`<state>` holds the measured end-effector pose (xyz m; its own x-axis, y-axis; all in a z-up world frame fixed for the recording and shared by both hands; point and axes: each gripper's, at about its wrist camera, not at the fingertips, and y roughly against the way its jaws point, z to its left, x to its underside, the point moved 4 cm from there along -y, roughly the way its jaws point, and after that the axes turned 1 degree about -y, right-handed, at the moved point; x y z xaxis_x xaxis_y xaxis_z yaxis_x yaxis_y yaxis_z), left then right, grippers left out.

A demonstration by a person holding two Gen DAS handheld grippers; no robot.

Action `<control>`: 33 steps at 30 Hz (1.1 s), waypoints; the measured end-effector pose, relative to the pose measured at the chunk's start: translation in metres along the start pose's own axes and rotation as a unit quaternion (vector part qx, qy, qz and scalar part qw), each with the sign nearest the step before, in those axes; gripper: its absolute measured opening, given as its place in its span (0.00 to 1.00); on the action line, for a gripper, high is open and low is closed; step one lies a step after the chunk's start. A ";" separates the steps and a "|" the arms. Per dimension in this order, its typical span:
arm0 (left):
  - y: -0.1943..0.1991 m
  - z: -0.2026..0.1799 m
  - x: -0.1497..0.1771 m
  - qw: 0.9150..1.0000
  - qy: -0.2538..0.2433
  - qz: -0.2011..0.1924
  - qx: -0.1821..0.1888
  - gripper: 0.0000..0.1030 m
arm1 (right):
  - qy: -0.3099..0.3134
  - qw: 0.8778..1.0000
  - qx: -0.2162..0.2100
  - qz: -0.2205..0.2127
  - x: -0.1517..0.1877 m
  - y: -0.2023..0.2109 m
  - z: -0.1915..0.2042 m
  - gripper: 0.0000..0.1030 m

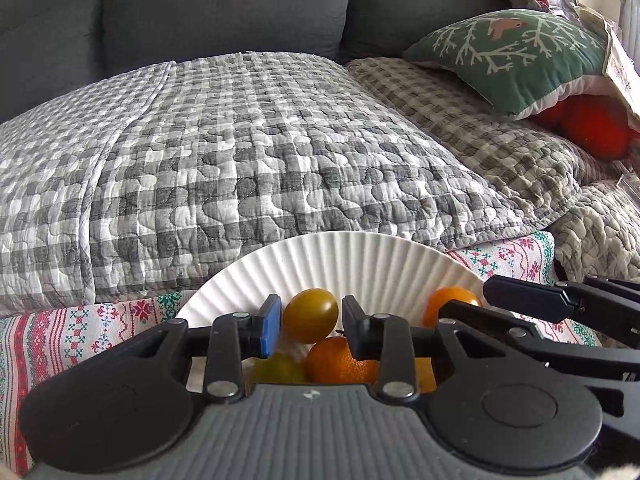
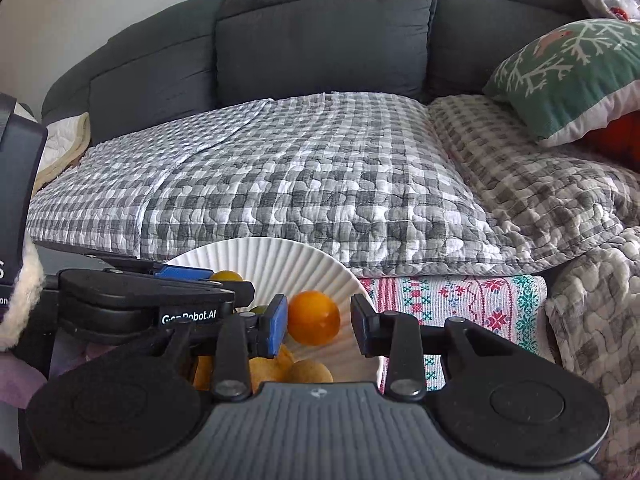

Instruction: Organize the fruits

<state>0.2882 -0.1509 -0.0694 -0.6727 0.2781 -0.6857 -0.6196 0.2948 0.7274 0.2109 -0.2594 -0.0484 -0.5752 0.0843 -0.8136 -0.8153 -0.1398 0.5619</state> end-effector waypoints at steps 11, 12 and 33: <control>0.042 0.008 0.002 1.000 0.002 -0.016 -0.017 0.48 | 0.013 1.000 0.012 -0.010 -0.004 0.031 0.002 0.55; 0.046 0.009 0.004 1.000 0.003 -0.016 -0.019 0.50 | 0.015 1.000 0.014 -0.012 -0.004 0.036 0.003 0.56; 0.155 0.021 0.079 0.998 0.050 -0.003 -0.038 0.82 | -0.013 0.999 0.042 0.003 0.030 0.119 0.021 0.79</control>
<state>0.1471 -0.0644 -0.0116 -0.7031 0.1824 -0.6873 -0.6505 0.2254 0.7253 0.0951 -0.2525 -0.0022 -0.5815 0.1089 -0.8062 -0.8134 -0.0580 0.5788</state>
